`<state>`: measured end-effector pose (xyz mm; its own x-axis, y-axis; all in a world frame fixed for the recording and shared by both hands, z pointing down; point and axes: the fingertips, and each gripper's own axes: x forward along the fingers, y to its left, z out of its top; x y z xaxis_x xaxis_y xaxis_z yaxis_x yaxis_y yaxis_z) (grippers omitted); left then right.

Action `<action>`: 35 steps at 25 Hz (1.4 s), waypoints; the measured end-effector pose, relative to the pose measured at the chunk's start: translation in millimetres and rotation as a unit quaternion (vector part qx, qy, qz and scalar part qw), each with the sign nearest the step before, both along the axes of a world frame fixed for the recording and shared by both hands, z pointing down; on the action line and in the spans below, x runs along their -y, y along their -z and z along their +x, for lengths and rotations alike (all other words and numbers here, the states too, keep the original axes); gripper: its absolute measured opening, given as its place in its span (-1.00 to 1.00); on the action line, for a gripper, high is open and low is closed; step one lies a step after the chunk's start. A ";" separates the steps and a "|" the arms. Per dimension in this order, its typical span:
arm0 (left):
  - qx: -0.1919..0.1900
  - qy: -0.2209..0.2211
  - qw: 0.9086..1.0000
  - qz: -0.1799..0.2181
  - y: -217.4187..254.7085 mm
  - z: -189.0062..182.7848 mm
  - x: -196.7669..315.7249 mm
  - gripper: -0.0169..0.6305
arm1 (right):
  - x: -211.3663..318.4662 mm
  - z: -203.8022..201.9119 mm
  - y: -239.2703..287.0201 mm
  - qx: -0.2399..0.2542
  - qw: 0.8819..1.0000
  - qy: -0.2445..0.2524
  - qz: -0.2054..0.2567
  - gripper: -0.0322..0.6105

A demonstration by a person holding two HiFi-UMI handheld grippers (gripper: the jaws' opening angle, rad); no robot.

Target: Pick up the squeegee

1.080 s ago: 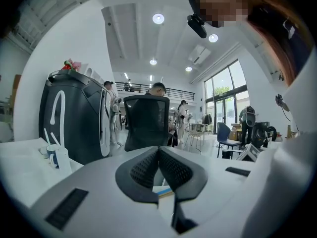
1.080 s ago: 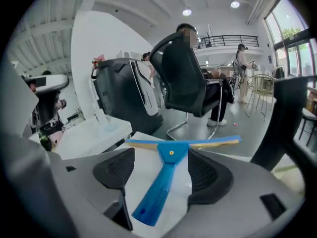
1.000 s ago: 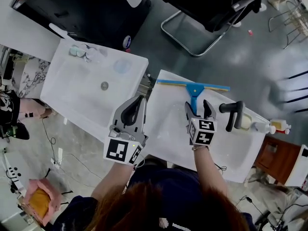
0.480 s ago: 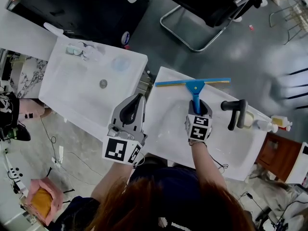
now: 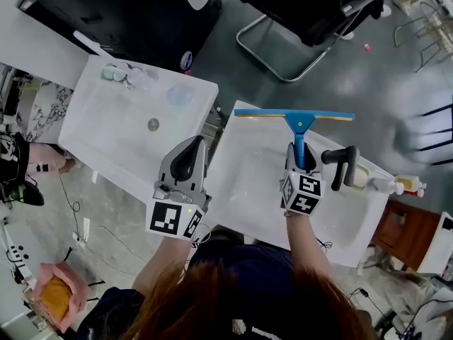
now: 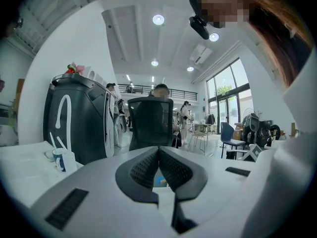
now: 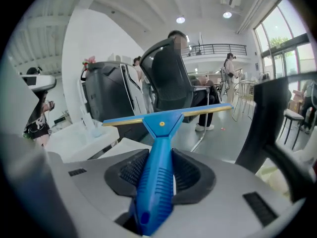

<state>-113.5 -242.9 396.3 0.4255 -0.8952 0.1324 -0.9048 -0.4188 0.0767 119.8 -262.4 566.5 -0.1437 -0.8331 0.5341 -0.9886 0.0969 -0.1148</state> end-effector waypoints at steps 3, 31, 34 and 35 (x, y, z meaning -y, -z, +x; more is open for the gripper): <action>-0.002 0.003 1.000 0.014 13.0 2.2 -2.6 -0.89 | 0.7 9.7 35.8 0.002 0.999 -0.002 0.036 -0.41; -0.015 -0.011 0.996 0.088 108.0 53.3 -43.8 -0.89 | -81.1 68.3 289.2 0.026 0.945 0.010 0.326 -0.41; -0.015 -0.010 0.996 0.086 109.1 51.6 -46.0 -0.89 | -83.9 65.5 291.6 0.027 0.944 0.013 0.328 -0.41; -0.015 -0.010 0.996 0.086 109.7 51.3 -46.5 -0.89 | -84.7 65.0 292.8 0.028 0.944 0.013 0.329 -0.41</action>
<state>-62.2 -196.4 286.6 0.4454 -0.8947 -0.0352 -0.8944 -0.4464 0.0290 184.8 -177.8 273.6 -0.1811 -0.9776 -0.1069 -0.9792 0.1894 -0.0726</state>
